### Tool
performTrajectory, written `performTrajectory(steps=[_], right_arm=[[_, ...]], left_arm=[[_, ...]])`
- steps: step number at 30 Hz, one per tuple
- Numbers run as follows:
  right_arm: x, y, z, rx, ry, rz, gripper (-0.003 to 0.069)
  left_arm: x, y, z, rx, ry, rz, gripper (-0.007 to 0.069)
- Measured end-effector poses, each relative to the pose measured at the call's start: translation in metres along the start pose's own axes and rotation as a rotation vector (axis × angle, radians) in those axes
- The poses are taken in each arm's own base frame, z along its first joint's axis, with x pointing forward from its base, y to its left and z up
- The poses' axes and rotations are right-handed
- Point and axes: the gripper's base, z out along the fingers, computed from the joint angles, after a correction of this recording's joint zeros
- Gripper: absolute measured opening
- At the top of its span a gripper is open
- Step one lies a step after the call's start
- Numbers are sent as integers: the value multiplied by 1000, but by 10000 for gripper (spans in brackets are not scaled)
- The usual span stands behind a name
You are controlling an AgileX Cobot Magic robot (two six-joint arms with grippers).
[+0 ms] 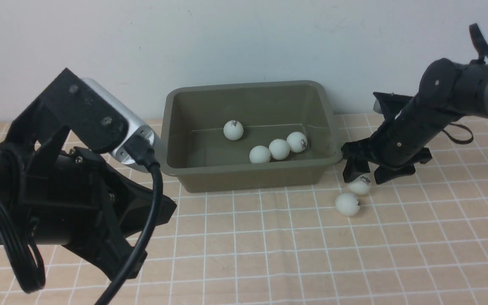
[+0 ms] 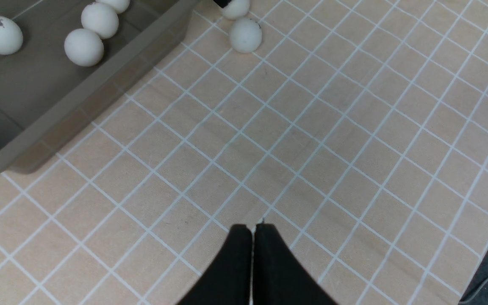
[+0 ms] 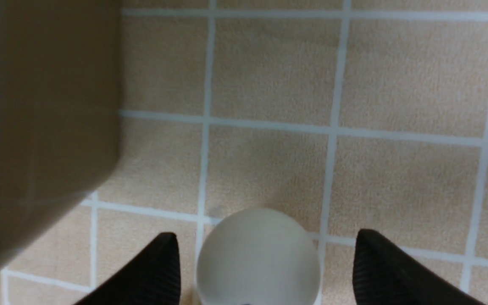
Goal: Put the table tennis balls into the box on the light coffee tablecloth.
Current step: 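Reach for and grasp a ping pong ball on the table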
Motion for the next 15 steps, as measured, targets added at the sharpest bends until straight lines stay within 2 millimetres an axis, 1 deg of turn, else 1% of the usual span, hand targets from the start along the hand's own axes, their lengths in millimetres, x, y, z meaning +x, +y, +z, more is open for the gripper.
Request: performTrajectory(steps=[3,5,6,7,9,11,12,13,15], right_arm=[[1,-1,6,-6,10,1,486],[1,-1,6,-5,8,-5,461],[0,-1,6,-4,5,-9,423],[0,-1,6,1,3,-19,362],[0,-2,4,12,1,-36,355],[0,-4,-3,57,4,-99,361],[0,-6,-13,92,7,-137,361],[-1,-7,-13,97,9,-142,361],[-6,-11,-38,138,-19,-171,361]], left_arm=[[0,0,0,0,0,0,-45],[0,0,0,0,0,0,-45],[0,0,0,0,0,0,-45],[0,0,0,0,0,0,-45],[0,0,0,0,0,0,-45],[0,0,0,0,0,0,-45],[0,0,0,1,2,0,-45],[0,0,0,1,1,0,-45],[1,-1,0,8,12,0,-45]])
